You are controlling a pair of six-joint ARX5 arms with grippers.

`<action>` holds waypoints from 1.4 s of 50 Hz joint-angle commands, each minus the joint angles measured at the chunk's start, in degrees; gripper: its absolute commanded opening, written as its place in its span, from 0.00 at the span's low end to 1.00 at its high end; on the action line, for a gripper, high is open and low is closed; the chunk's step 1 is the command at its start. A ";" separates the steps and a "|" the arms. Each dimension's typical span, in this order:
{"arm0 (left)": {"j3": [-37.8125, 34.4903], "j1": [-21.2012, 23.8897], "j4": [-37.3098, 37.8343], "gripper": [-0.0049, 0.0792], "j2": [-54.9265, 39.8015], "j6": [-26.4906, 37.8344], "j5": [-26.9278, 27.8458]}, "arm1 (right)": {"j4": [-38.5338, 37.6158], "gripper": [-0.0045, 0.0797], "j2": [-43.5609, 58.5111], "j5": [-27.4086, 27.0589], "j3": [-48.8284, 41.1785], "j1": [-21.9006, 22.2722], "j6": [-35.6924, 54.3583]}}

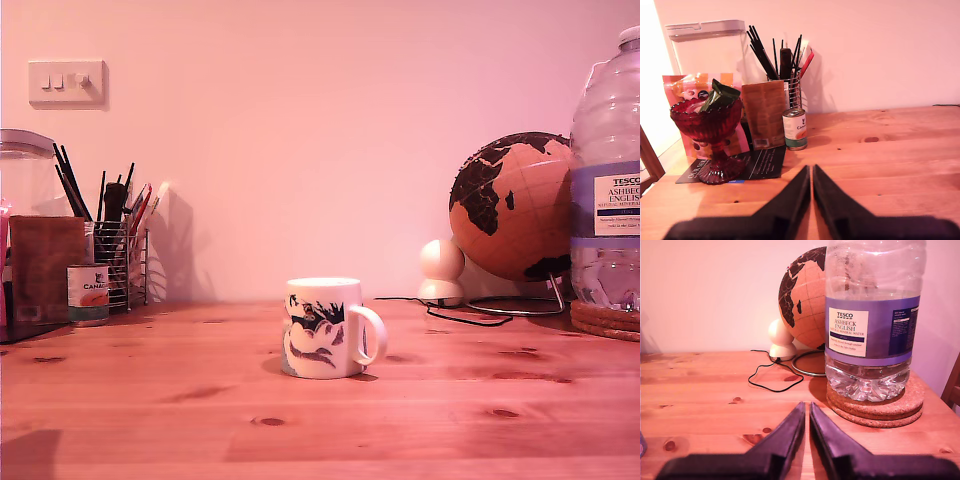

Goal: Lift the coffee cup and remove the coffee capsule that is hidden under it

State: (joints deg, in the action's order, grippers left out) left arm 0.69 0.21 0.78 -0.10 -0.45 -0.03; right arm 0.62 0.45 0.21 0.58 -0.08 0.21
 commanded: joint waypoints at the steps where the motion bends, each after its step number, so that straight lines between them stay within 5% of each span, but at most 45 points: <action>1: -2.16 1.73 3.89 0.04 0.74 -2.58 8.81 | 0.50 0.04 -0.39 2.80 -0.09 0.09 1.09; 24: -2.16 1.73 4.09 0.04 0.74 -2.58 9.05 | 0.39 0.04 -0.39 2.84 -0.09 0.09 0.85; 38: -2.16 1.73 2.73 0.04 0.74 -6.71 9.79 | -1.38 0.04 -0.39 5.53 -0.09 0.09 -8.22; 50: -2.01 1.73 -9.94 0.04 0.74 -16.61 17.92 | -6.91 0.14 -0.39 15.85 1.49 0.09 -16.41; 63: -1.09 2.38 -6.64 0.04 -0.44 -22.75 32.39 | -1.62 0.19 0.13 21.84 4.57 -1.81 -19.96; 70: 0.94 3.93 -3.93 0.04 -2.40 -22.75 34.53 | 1.31 0.25 2.43 23.26 7.58 -5.11 -19.98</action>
State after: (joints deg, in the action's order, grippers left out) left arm 0.49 3.46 -3.31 -1.15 -22.83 34.06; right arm 1.50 1.30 22.90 6.09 -3.81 -19.55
